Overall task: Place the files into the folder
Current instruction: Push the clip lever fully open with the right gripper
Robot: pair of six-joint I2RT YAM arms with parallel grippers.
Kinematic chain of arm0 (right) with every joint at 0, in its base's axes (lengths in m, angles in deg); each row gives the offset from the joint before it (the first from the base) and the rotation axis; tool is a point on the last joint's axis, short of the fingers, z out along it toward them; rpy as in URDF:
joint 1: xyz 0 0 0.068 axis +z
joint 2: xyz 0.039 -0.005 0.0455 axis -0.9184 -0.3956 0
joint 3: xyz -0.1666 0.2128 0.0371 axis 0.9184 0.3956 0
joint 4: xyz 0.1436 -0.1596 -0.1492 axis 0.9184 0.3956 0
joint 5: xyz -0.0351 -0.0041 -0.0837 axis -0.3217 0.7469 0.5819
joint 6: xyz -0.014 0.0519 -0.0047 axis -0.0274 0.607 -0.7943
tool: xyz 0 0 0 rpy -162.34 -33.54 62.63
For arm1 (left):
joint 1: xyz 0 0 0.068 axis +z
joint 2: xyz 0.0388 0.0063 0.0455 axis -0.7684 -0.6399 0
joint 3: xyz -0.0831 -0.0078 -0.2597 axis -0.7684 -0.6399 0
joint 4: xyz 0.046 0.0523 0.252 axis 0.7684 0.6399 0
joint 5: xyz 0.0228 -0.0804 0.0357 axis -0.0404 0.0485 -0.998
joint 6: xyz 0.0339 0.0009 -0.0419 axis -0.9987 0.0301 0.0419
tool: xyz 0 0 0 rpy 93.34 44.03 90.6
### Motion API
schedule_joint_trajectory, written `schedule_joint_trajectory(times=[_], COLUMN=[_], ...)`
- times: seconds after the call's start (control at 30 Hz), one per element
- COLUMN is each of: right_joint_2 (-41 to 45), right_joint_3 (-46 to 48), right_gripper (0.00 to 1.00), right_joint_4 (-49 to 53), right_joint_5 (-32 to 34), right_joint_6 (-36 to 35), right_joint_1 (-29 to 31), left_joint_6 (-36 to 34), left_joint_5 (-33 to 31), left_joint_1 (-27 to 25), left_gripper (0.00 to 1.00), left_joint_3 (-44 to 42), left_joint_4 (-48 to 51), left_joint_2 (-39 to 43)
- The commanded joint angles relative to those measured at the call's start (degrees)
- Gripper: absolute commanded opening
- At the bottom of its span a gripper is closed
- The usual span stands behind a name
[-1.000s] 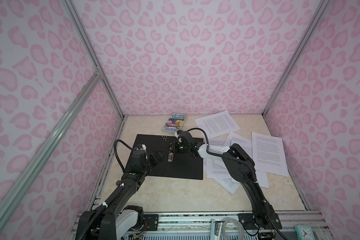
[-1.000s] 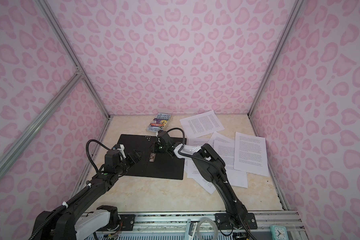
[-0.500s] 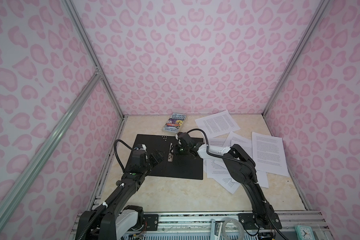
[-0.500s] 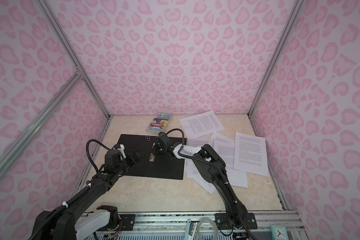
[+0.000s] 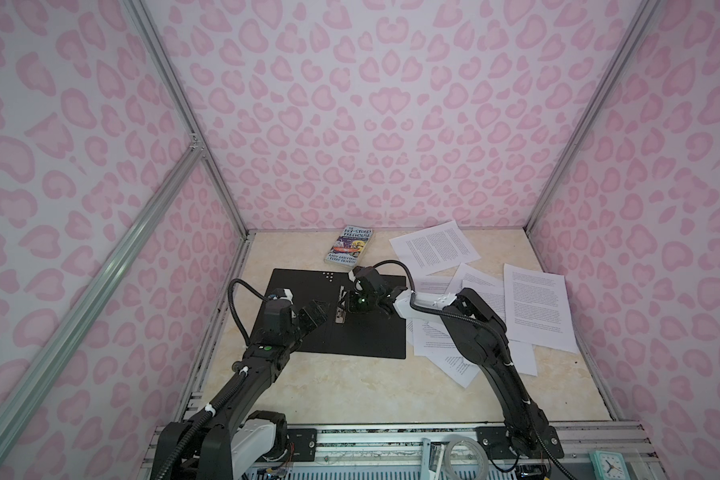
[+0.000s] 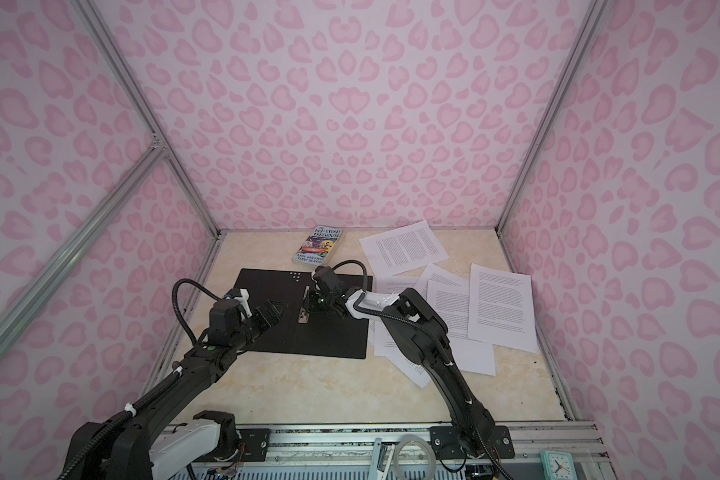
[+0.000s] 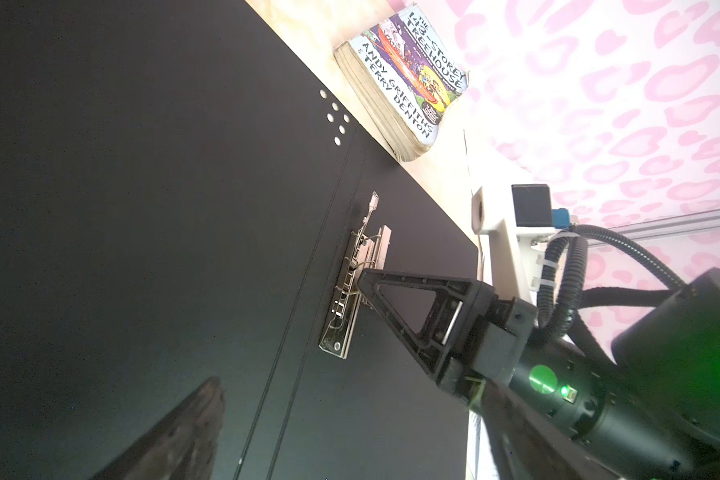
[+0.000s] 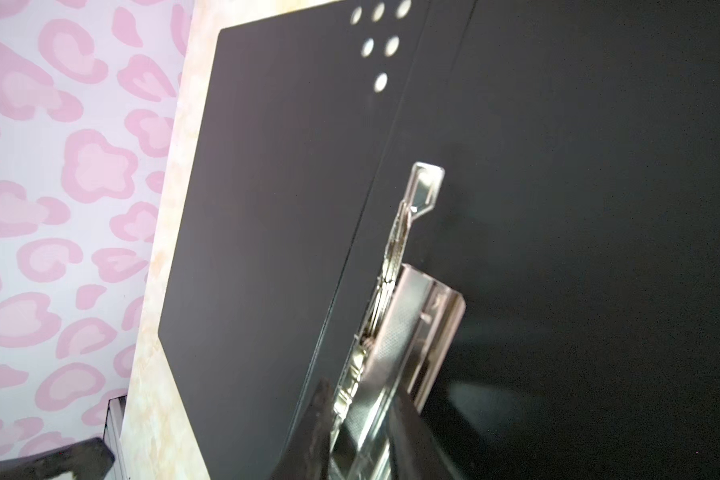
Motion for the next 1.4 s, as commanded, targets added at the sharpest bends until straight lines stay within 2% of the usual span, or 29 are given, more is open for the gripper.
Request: schedule_joint_trajectory(times=[0.0,0.2,0.33,0.53,0.77,0.97,1.27,1.3,1.37], right_joint_2=[-0.9,-0.6,1.1,5.0,5.8,9.4,10.5,10.4,10.7], right_joint_3=[0.4,1.5,5.3,15.4,23.1,30.3,38.6,39.1,39.7], right_gripper=[0.21,0.11,0.07,0.05,0.03,0.02,0.03,0.05,0.16], right_joint_4=[-1.9,-3.7,-7.9,-20.2,-29.7,-33.6,-41.4,-42.4,-42.7], right_joint_5=[-0.7,-1.5,-1.2,-0.1,1.5,4.2,3.6,3.6,3.9], right_joint_6=[0.4,1.8,4.6,12.5,17.5,18.2,22.4,22.7,22.1], right_joint_1=[0.0,0.1,1.0,2.9,3.8,3.2,2.5,2.4,2.2], left_joint_6=[-0.4,-0.5,-0.6,-0.8,-1.0,-1.0,-1.0,-1.0,-1.0], left_joint_5=[0.4,0.4,0.5,0.7,1.1,1.4,2.2,2.3,2.3], left_joint_1=[0.0,0.0,0.0,0.0,0.0,-0.1,-0.6,-0.6,-0.7], left_gripper=[0.98,0.98,0.98,0.98,0.98,0.98,0.98,0.98,0.98], left_joint_3=[0.0,0.0,0.0,0.1,0.1,0.1,0.4,0.4,0.5], left_joint_4=[-0.1,0.1,0.2,0.5,0.4,0.3,-0.3,-0.3,-0.4], left_joint_2=[0.2,0.7,1.2,2.1,2.1,1.6,0.1,0.0,-0.3])
